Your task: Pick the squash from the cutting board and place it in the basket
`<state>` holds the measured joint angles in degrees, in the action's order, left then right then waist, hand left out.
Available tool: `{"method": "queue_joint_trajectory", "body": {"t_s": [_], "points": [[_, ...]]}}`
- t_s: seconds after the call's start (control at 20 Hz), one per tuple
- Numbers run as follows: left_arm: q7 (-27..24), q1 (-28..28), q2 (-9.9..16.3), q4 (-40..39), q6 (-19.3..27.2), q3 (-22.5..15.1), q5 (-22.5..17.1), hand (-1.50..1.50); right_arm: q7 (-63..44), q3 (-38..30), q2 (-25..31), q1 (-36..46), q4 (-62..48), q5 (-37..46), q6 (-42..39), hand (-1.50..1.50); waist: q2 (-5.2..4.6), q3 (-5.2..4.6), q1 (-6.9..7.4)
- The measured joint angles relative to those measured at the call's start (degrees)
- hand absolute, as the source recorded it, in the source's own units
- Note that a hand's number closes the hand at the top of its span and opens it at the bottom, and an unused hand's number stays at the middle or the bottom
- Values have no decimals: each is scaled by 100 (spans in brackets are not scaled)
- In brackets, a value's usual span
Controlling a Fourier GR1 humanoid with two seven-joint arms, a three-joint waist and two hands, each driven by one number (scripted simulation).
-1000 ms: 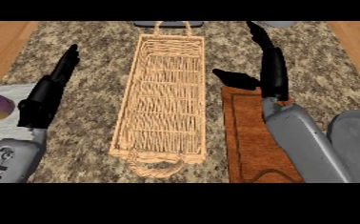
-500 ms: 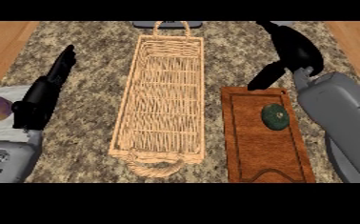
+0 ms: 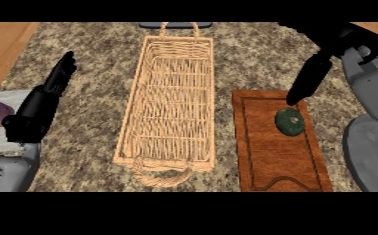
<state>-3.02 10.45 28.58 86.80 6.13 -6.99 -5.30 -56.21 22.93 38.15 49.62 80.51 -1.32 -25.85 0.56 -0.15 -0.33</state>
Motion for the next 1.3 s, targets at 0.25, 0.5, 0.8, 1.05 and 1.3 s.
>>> {"method": "queue_joint_trajectory", "body": {"t_s": [0.25,0.5,0.8,1.05,1.3], "points": [[85,20,-80,75,15,15,124,0,41,-37,187,-244,45,-200,-244,-150,-29,9,9],[170,118,-106,94,-80,105,179,0,126,54,139,-493,-36,-76,-394,-150,-44,11,34],[138,59,-231,112,-131,161,248,0,290,228,34,-745,-352,188,-613,-150,-54,13,53],[192,190,-278,47,-249,282,307,0,368,247,-132,-1052,-453,544,-661,-150,-56,13,44],[239,189,-432,57,-276,351,468,0,550,85,-221,-1436,-398,1014,-695,-150,-55,15,38]]}}
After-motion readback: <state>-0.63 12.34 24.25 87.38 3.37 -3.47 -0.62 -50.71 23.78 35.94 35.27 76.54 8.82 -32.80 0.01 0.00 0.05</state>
